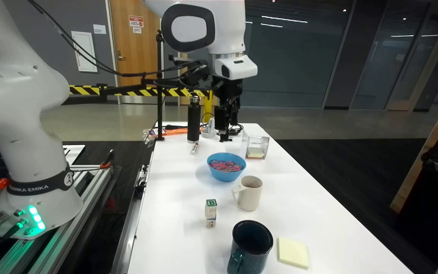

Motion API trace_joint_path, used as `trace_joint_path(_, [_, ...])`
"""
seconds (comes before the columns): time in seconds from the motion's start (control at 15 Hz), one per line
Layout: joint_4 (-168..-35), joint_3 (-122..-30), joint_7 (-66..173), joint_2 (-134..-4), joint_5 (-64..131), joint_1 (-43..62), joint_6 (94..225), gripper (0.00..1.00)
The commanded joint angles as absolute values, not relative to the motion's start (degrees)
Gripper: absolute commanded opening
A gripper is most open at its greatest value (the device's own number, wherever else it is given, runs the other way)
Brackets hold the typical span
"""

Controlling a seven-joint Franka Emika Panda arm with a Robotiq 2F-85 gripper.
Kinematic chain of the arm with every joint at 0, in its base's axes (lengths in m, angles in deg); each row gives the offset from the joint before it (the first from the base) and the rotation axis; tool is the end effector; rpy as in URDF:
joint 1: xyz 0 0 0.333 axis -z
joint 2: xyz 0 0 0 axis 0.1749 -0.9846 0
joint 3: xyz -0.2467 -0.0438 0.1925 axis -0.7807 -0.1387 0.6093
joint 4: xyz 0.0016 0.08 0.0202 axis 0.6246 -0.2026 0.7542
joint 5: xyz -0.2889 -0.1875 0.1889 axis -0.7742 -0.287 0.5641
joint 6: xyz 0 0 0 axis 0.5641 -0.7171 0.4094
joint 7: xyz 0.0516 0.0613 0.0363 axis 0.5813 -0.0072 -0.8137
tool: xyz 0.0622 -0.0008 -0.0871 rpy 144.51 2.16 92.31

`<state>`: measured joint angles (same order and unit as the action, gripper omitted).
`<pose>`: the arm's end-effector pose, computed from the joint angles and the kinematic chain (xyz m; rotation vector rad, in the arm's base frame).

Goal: Pour the contents of the white cu into the blue bowl

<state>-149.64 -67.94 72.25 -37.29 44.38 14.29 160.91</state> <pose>0.4633 0.0008 0.4136 -2.9140 0.7486 -0.2421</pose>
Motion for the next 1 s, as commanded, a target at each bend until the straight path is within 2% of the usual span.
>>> trace_joint_path(0.0, [-146.43, -70.76, 61.21, -41.81, 44.4, 12.41, 156.54, 1.0])
trace_joint_path(0.33, [-141.91, -73.04, 48.32, -47.64, 39.12, 13.14, 150.91, 1.0])
trace_joint_path(0.93, [-136.09, -74.3, 43.39, -55.22, 28.55, 13.36, 155.27, 1.0])
